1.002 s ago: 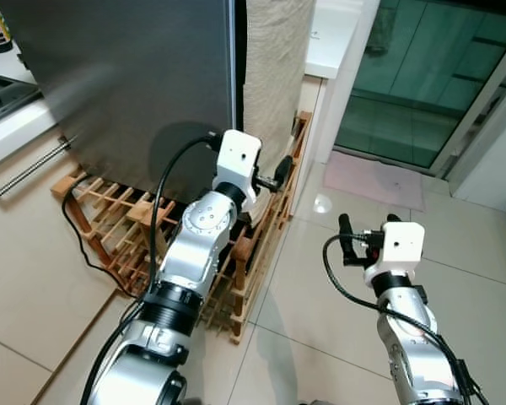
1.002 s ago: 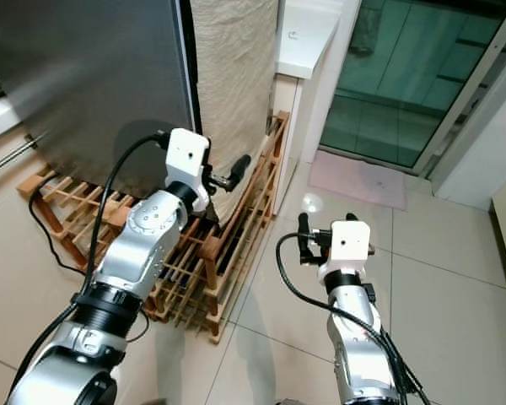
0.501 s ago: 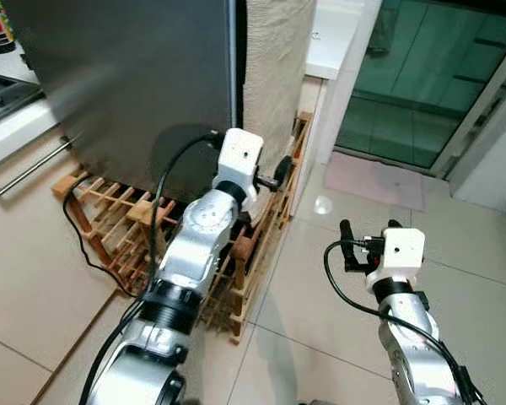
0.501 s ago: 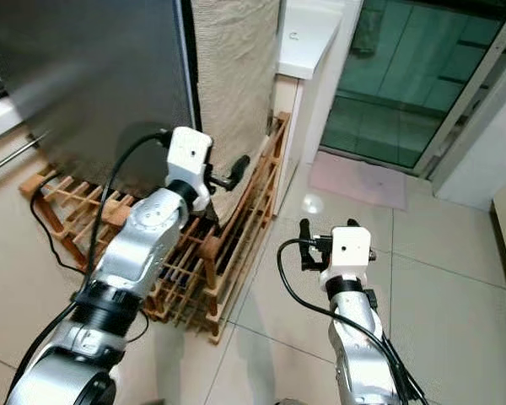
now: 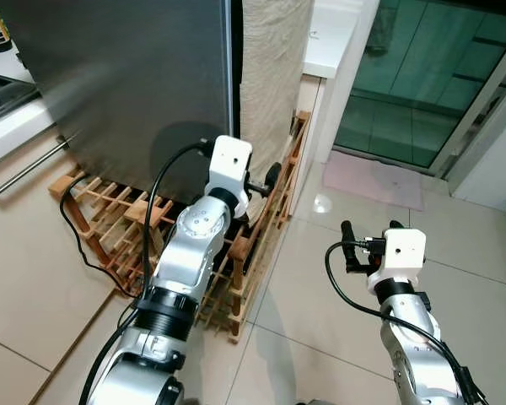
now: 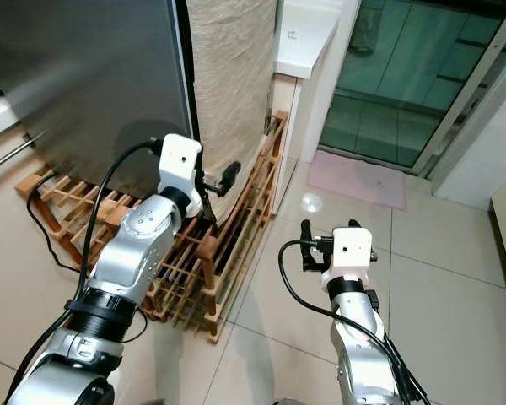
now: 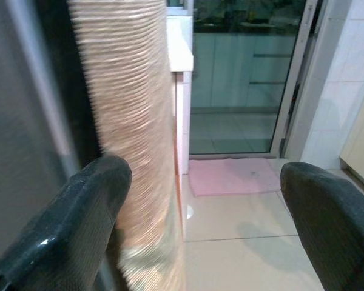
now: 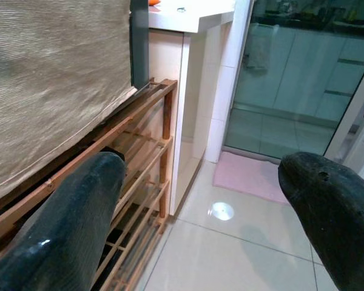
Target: Restocking fridge
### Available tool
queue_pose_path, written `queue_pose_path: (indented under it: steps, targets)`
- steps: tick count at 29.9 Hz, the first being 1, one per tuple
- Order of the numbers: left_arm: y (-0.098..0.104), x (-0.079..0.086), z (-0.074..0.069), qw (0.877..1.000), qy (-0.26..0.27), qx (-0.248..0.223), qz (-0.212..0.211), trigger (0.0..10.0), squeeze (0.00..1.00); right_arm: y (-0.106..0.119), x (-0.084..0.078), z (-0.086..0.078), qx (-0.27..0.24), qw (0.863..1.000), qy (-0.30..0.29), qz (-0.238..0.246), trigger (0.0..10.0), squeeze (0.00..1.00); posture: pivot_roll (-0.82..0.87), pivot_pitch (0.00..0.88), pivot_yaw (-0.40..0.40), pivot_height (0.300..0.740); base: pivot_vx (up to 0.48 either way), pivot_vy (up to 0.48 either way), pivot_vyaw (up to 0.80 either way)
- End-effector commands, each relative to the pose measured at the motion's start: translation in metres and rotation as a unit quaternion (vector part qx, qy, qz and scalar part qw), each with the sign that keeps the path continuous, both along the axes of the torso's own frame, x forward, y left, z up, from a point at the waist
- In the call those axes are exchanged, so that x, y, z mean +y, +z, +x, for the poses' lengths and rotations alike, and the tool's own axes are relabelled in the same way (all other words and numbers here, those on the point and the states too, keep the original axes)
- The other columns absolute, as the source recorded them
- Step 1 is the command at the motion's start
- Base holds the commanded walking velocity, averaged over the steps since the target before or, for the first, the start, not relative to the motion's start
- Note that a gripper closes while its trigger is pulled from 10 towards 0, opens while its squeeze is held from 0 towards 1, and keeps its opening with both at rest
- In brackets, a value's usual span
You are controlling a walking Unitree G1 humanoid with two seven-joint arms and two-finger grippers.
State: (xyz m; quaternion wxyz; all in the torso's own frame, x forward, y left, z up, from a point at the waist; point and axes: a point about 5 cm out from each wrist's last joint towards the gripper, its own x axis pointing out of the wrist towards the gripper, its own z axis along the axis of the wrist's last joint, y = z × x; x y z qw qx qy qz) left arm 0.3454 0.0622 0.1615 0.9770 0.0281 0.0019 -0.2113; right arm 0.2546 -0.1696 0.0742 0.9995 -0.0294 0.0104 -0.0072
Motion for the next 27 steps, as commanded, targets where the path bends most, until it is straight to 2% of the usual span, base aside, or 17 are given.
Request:
queue_pose_path:
  steps: [1,6,13,17,23,27]
  targets:
    - [0.001,-0.008,0.003,1.000,-0.003,-0.001,0.012,10.0,0.00,0.006,-0.003,0.001,-0.012,1.000,-0.004,-0.005,10.0,0.00,0.03,0.000,-0.016,0.736,0.000,0.000,0.00]
    - [0.002,-0.017,0.010,0.999,0.020,0.003,0.031,10.0,0.00,0.005,-0.003,0.000,-0.011,1.000,-0.006,-0.006,10.0,0.00,0.01,0.000,-0.016,0.736,0.000,0.000,0.00]
    - [0.007,-0.021,0.010,1.000,0.005,0.000,0.014,10.0,0.00,0.005,-0.005,-0.002,-0.008,1.000,-0.007,-0.008,10.0,0.00,0.01,0.000,-0.018,0.736,0.000,0.000,0.00]
    - [0.005,-0.002,0.007,1.000,0.020,-0.002,0.016,10.0,0.00,0.005,-0.005,-0.002,-0.007,1.000,-0.005,-0.009,10.0,0.00,0.02,0.002,-0.023,0.736,0.000,0.000,0.00]
    - [0.001,0.016,0.006,0.999,0.052,0.000,0.016,10.0,0.00,0.004,-0.003,-0.001,-0.006,1.000,-0.002,-0.008,10.0,0.00,0.03,0.004,-0.025,0.736,0.000,0.000,0.00]
    - [0.004,0.016,0.006,0.999,0.052,-0.007,0.010,10.0,0.00,0.004,-0.002,-0.001,-0.005,1.000,-0.001,-0.008,10.0,0.00,0.03,0.007,-0.025,0.736,0.000,0.000,0.00]
